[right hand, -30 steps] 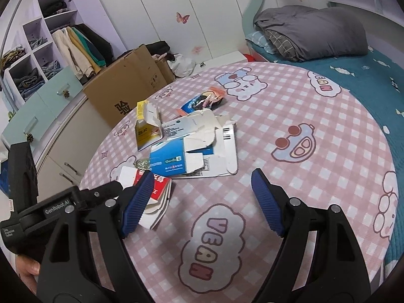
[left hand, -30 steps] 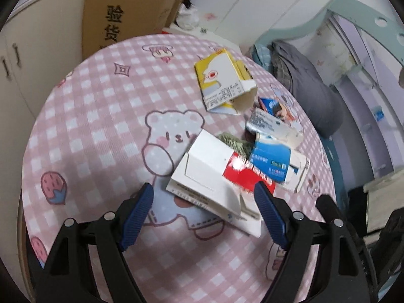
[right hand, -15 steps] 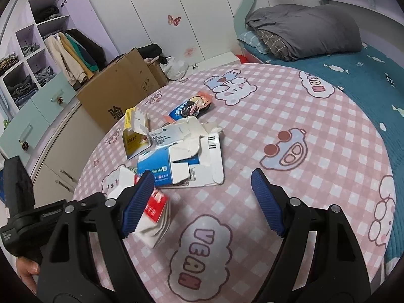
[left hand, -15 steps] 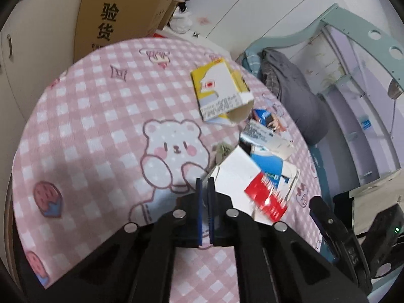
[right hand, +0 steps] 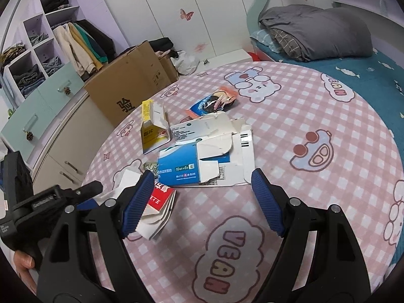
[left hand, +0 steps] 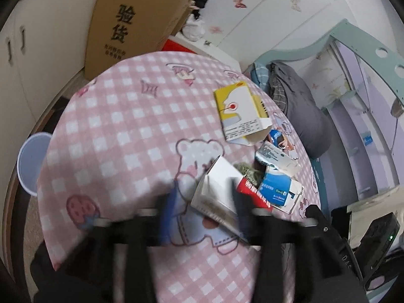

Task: Collect trash
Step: 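Grasp the white-red paper with the left gripper while the right gripper grasps the yellow box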

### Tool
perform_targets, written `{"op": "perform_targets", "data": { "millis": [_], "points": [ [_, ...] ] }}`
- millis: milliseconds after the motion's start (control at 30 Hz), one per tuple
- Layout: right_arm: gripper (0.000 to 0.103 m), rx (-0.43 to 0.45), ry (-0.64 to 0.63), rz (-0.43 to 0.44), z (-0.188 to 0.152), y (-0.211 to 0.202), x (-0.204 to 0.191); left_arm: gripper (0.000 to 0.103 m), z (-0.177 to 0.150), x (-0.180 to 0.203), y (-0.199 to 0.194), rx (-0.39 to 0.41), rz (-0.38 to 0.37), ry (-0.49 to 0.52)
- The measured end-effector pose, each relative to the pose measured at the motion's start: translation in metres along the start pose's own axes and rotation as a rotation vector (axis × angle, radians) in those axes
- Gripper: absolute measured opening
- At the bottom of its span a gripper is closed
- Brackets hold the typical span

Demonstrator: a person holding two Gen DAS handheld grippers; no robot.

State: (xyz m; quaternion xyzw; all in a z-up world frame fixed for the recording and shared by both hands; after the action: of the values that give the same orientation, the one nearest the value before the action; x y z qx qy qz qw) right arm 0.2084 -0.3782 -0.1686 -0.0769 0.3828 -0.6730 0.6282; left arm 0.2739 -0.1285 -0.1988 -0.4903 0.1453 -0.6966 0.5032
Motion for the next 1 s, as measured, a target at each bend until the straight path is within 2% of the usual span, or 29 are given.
{"op": "perform_targets", "data": {
  "millis": [67,200,433,500,533,567,633,767,900,1000],
  "points": [
    [0.078,0.002,-0.001,0.001,0.0,-0.001,-0.001,0.059,-0.005,-0.001,-0.002,0.007,-0.006,-0.03],
    [0.078,0.011,0.003,0.001,0.0,-0.004,0.0,0.059,-0.025,0.006,0.006,-0.073,-0.079,-0.119],
    [0.078,0.011,0.002,0.001,0.0,-0.007,0.0,0.059,-0.032,0.021,0.017,-0.046,-0.09,-0.173],
    [0.078,0.011,-0.001,0.002,0.001,-0.008,-0.002,0.041,-0.031,0.022,0.024,-0.046,-0.07,-0.163],
    [0.078,0.01,-0.004,0.002,0.002,-0.007,-0.004,0.022,-0.03,0.021,0.028,-0.051,-0.065,-0.162],
    [0.078,0.01,-0.008,0.002,0.003,-0.006,-0.005,0.017,-0.028,0.018,0.032,-0.06,-0.062,-0.161],
    [0.078,0.01,-0.024,0.004,0.006,-0.004,-0.011,0.016,-0.025,0.016,0.035,-0.056,-0.078,-0.147],
    [0.078,0.012,-0.053,0.006,0.016,0.005,-0.026,0.007,-0.008,0.017,0.02,0.007,-0.097,-0.075],
    [0.078,0.012,-0.095,0.009,0.026,0.019,-0.045,0.006,0.021,0.014,-0.003,0.095,-0.07,0.003],
    [0.078,-0.014,-0.114,0.015,0.034,0.04,-0.06,0.006,0.043,0.003,-0.016,0.141,-0.059,0.016]
  ]
}}
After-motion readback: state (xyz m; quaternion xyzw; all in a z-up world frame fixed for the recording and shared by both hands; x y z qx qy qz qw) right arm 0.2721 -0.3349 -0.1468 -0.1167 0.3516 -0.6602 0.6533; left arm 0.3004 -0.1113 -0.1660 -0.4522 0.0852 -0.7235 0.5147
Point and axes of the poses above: each gripper's, at about its wrist camera, not at the fingertips, and y roughly the way its jaws point, x to its right, z to its top, the point moved 7 cm from there along y, roughly the way its jaws point, and after that the axes turned 4 degrees about x, right-handed, at the moved point
